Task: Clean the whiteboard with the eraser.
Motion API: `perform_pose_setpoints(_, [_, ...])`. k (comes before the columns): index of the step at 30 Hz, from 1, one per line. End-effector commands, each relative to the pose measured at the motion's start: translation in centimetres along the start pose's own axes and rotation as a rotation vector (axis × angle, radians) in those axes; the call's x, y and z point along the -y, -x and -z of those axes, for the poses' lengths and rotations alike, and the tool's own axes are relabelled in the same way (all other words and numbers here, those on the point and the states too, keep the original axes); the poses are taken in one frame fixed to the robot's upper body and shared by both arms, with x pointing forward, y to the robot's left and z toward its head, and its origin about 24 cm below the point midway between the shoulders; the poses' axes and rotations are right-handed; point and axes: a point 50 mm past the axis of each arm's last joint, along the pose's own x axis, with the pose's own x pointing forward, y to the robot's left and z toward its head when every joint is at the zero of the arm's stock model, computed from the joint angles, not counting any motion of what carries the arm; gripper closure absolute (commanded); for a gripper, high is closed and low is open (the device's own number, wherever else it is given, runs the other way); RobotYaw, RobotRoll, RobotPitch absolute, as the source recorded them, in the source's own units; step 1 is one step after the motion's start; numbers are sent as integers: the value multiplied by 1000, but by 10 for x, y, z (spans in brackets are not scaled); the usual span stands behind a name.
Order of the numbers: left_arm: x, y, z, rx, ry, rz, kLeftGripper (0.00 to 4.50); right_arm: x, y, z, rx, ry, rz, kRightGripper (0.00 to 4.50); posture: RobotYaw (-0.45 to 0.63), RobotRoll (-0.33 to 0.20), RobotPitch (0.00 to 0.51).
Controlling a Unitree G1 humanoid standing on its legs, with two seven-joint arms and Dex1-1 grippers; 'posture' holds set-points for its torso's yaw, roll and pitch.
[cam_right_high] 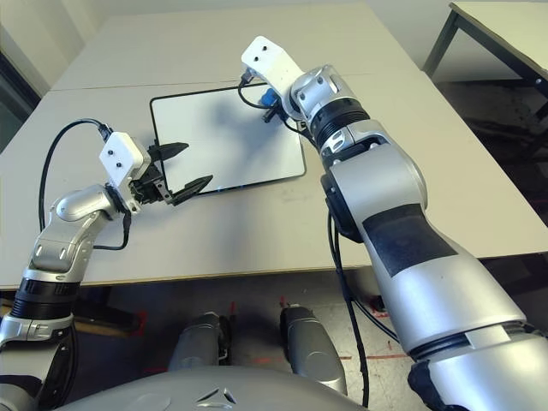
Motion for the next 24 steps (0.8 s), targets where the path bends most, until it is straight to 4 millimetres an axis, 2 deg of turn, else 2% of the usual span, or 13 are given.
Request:
perform_pose_setpoints(1, [2,-6,1,-2,1,21,0,0,2,-6,18,-15,17,4162,-1,0,63])
perform_pose_setpoints(7, [5,-6,1,3,3,19,0,-2,-2,2,-29,3,31,4162,21,0,62])
perform_pose_setpoints(24, [7,-10,2,12,15,28,0,7,-4,54,-253,102,-29,4162,-14,0,64])
